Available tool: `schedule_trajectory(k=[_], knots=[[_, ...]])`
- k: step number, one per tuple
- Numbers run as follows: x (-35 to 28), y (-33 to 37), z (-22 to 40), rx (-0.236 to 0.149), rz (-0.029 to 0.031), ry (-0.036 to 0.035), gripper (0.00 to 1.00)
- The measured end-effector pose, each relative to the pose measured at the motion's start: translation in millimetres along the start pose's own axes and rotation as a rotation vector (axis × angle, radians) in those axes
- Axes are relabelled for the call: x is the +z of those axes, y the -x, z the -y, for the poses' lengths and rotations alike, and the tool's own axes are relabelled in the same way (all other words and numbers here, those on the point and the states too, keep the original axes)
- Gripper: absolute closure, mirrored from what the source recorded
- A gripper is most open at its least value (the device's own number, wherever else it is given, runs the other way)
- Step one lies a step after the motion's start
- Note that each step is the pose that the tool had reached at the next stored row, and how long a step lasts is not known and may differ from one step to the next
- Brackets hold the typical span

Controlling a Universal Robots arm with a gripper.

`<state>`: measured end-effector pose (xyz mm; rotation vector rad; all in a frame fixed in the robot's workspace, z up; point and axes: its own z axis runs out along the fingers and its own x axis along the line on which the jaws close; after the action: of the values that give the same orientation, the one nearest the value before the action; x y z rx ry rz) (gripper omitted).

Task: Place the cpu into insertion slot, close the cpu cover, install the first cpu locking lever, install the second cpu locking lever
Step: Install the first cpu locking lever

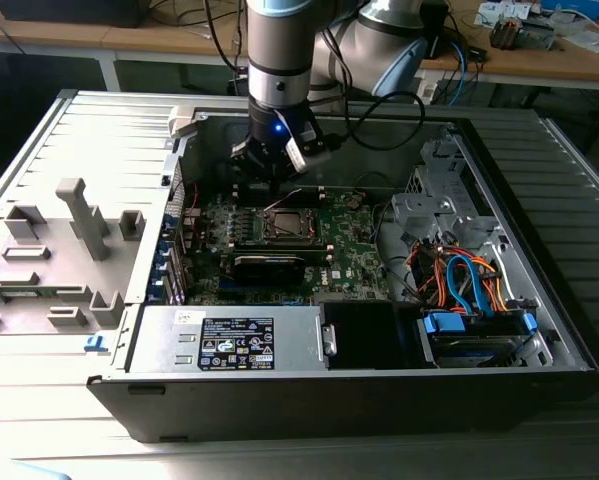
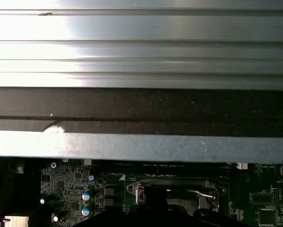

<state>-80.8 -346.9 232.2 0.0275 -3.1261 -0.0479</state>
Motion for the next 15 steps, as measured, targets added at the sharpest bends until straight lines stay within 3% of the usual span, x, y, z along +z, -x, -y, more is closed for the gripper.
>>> schedule_trajectory(k=[8,15], knots=[[9.0,0.5,-8.7,-0.046,-0.0014,-0.001,0.89],[15.5,4.9,-9.0,-0.049,-0.0016,-0.0013,0.89]])
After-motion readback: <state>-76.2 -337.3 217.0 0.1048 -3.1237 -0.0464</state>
